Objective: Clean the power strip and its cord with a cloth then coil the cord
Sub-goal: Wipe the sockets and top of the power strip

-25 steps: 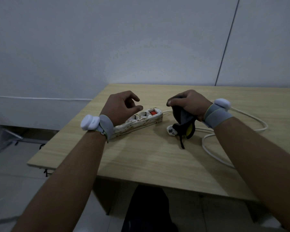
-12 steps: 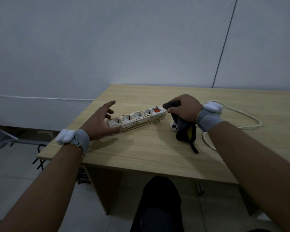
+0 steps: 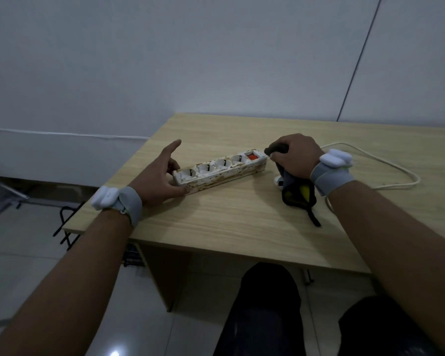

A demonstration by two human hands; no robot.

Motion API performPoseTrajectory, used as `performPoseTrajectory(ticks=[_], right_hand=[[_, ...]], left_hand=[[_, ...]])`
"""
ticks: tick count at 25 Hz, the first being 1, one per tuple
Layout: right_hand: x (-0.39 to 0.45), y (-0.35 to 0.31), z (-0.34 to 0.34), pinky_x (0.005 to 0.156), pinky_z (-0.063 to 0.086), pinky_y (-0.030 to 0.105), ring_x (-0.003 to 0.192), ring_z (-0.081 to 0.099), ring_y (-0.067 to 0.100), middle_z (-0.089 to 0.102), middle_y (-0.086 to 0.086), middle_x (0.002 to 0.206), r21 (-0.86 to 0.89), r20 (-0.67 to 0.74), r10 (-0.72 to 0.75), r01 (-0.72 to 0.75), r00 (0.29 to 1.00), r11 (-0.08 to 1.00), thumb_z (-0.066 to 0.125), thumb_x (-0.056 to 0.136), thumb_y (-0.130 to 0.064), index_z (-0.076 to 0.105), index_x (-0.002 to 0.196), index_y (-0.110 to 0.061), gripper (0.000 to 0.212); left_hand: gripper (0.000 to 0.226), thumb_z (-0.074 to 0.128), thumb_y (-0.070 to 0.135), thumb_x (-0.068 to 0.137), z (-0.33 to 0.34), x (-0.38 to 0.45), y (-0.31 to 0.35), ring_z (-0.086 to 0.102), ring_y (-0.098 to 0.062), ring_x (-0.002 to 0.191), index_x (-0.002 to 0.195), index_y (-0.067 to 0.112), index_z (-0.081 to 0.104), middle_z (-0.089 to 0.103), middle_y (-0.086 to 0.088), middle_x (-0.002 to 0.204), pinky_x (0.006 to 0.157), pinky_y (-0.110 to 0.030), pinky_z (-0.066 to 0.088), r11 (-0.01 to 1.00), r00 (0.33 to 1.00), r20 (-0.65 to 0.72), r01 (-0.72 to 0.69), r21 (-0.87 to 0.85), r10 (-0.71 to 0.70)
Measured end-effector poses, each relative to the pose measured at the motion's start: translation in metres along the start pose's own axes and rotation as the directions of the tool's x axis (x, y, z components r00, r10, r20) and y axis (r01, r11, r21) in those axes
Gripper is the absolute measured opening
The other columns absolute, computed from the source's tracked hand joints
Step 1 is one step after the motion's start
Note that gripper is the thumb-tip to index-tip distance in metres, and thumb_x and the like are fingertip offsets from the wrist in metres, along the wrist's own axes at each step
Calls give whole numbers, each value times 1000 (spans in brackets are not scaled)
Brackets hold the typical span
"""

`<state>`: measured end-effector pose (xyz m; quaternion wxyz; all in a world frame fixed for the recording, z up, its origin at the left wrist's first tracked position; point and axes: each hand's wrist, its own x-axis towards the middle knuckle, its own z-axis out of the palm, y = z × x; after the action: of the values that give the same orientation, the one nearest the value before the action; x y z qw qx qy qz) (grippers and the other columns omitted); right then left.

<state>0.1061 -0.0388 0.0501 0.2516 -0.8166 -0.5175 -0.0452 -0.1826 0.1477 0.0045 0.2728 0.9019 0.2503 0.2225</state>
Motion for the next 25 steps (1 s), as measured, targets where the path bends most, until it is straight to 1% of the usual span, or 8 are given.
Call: performPoseTrajectory(ticks=[2, 4, 9, 12, 17, 21, 23, 25], right_hand=[[2, 0, 2, 81, 43, 26, 100, 62, 26, 70, 3, 109, -62, 6, -23, 23, 1000, 998, 60, 86, -32, 73, 103, -22, 23], [3, 0, 2, 85, 45, 28, 100, 62, 27, 71, 4, 108, -85, 11, -40, 41, 999, 996, 59, 86, -33, 74, 103, -22, 25], [8, 8, -2, 83, 45, 27, 99, 62, 28, 71, 4, 108, -133, 11, -50, 51, 999, 990, 58, 86, -30, 75, 103, -22, 25], [17, 19, -5, 81, 44, 27, 98, 62, 29, 71, 6, 109, -167, 13, -39, 41, 999, 985, 58, 86, -28, 75, 104, -20, 26], [29, 42, -13, 82, 46, 28, 100, 62, 30, 70, 6, 111, -262, -30, -24, 15, 999, 965, 55, 86, -26, 74, 104, -21, 27], [29, 51, -5, 75, 38, 23, 95, 62, 25, 72, 2, 103, -206, -39, -47, 38, 998, 978, 55, 84, -31, 74, 100, -25, 26], [29, 56, 1, 74, 35, 22, 94, 62, 26, 71, 3, 101, -192, -42, -53, 44, 998, 980, 55, 84, -30, 74, 101, -26, 26], [29, 59, 7, 71, 37, 24, 89, 61, 28, 67, 4, 92, -183, -70, -32, 19, 997, 983, 54, 85, -29, 73, 104, -28, 27]], left_hand=[[113, 84, 24, 70, 0, 3, 0, 54, 0, 91, 151, 36, 6, 53, 5, 99, 66, -18, 43, 1000, 1000, 9, 8, 10, -8], [113, 84, 23, 71, -1, 7, 2, 55, 0, 89, 152, 34, 6, 55, 3, 100, 64, -11, 40, 1000, 1000, 21, 3, 13, -4], [110, 82, 17, 72, 4, 27, 10, 57, -14, 92, 153, 27, 10, 56, -2, 101, 58, -3, 37, 1000, 998, 58, -8, 24, 7], [107, 81, 16, 73, 7, 42, 14, 56, -17, 96, 153, 28, 11, 55, -2, 103, 60, -5, 38, 999, 996, 84, -15, 34, 12], [103, 79, 16, 74, 14, 73, 18, 56, -21, 101, 153, 27, 13, 53, -2, 106, 67, -20, 41, 999, 991, 129, -22, 36, 17], [100, 79, 16, 75, 24, 93, 15, 54, -17, 99, 152, 28, 16, 52, 0, 106, 60, -9, 39, 999, 989, 142, -42, 28, 37], [100, 78, 15, 74, 27, 100, 9, 54, -15, 98, 152, 28, 17, 52, 1, 106, 62, -8, 39, 998, 988, 141, -63, 19, 59], [99, 78, 12, 74, 28, 106, 4, 53, -13, 95, 152, 27, 18, 52, 2, 104, 64, -5, 39, 996, 987, 139, -88, 10, 86]])
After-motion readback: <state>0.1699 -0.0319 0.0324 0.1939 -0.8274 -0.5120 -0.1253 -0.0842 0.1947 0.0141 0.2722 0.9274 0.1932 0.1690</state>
